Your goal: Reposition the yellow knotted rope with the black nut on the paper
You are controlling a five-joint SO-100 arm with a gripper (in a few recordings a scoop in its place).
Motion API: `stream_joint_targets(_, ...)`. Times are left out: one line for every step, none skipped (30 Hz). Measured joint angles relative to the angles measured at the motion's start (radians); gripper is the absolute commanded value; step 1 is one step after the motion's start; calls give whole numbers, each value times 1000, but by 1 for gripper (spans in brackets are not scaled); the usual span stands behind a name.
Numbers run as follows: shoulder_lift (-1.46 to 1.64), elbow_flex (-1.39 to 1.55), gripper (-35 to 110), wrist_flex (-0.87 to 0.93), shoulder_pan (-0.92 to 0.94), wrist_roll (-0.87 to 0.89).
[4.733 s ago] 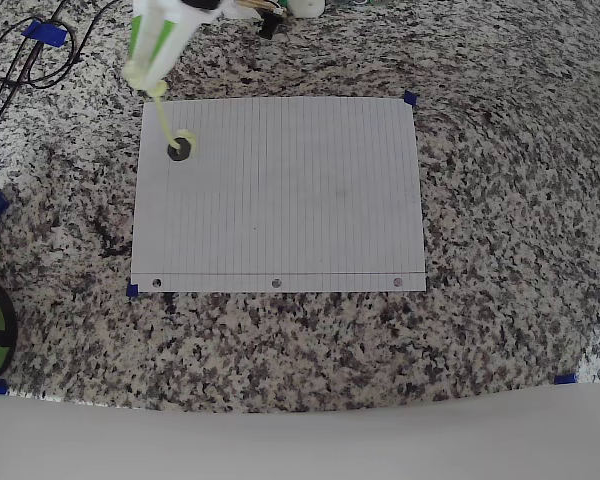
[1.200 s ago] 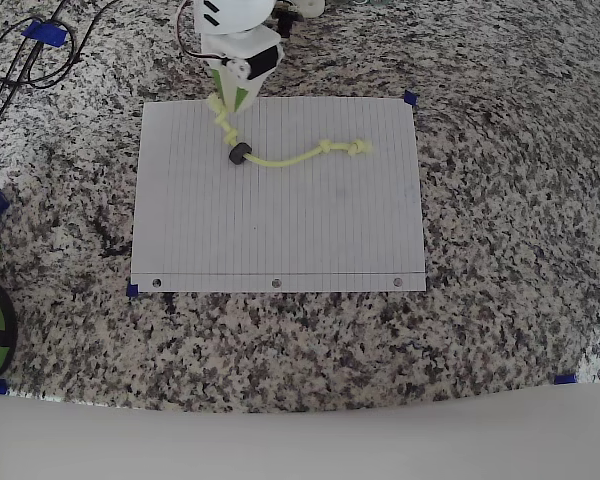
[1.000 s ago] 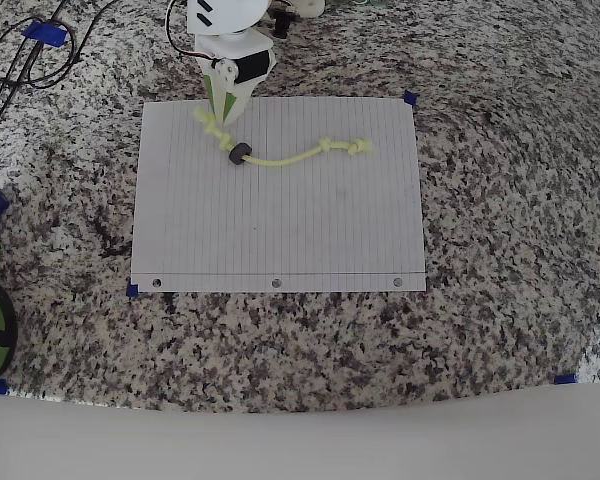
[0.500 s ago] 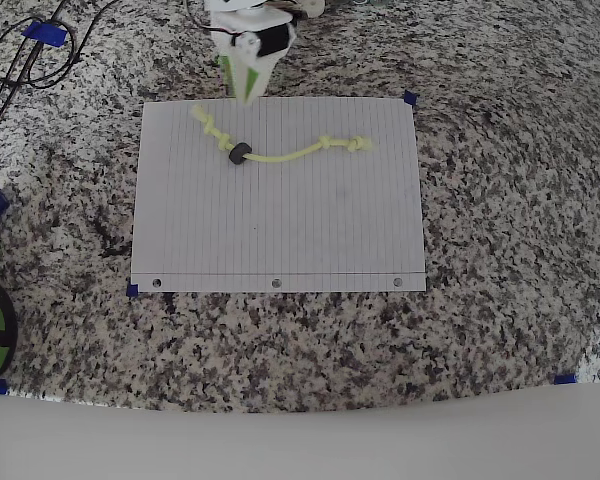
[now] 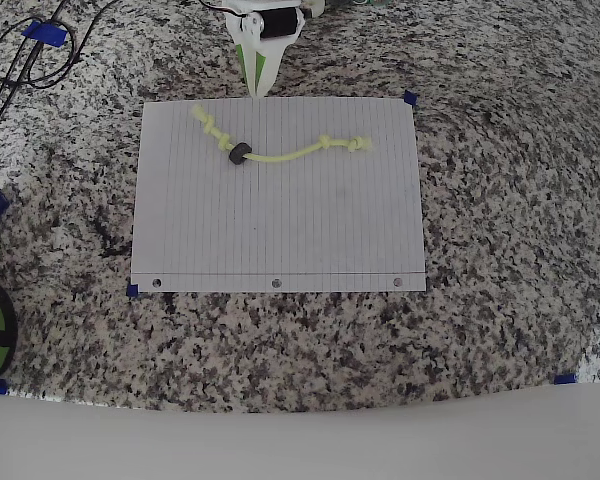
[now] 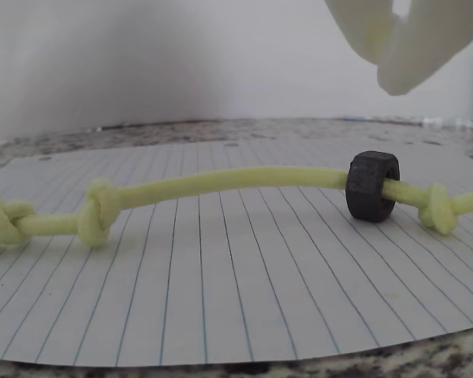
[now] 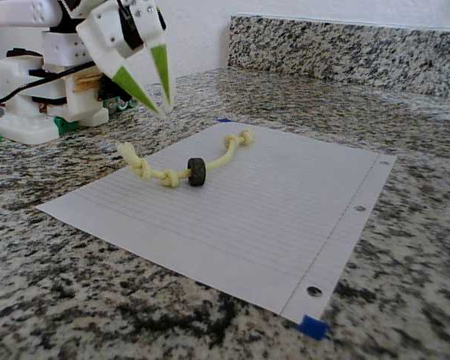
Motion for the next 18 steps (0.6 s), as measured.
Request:
stream_joint_targets(8,0,0,5,-5,-21)
stream_joint_targets(32,6,0,9,-6,-46)
stream_joint_targets(35,14,0,8,-8,-72)
stream_joint_targets(29,18,0,8,-8,-95)
stream_joint_targets(32,28,0,8,-11,-124)
stream_joint_targets(52,35,0,8,-18,-156)
stream_joint_targets(54,35,0,8,-20,-193)
stream_joint_targets(52,37,0,9,-20,-229)
stream_joint_targets(54,40,0,14,-21,-259)
stream_joint_targets(54,51,0,18,-31,-281)
stream_joint_targets(54,63,0,18,-40,-298)
stream_joint_targets(63,75,0,17,-38,-321)
stream_joint_targets(57,78,0,17,-38,-342)
stream_joint_targets(67,80,0,14,-51,-351)
stream_joint_targets(78,80,0,8,-54,-357)
stream_joint_targets(78,84,2,5,-48,-362)
stream_joint_targets(74,91,3,5,-54,-365)
stream_joint_targets(83,97,1,5,-61,-365)
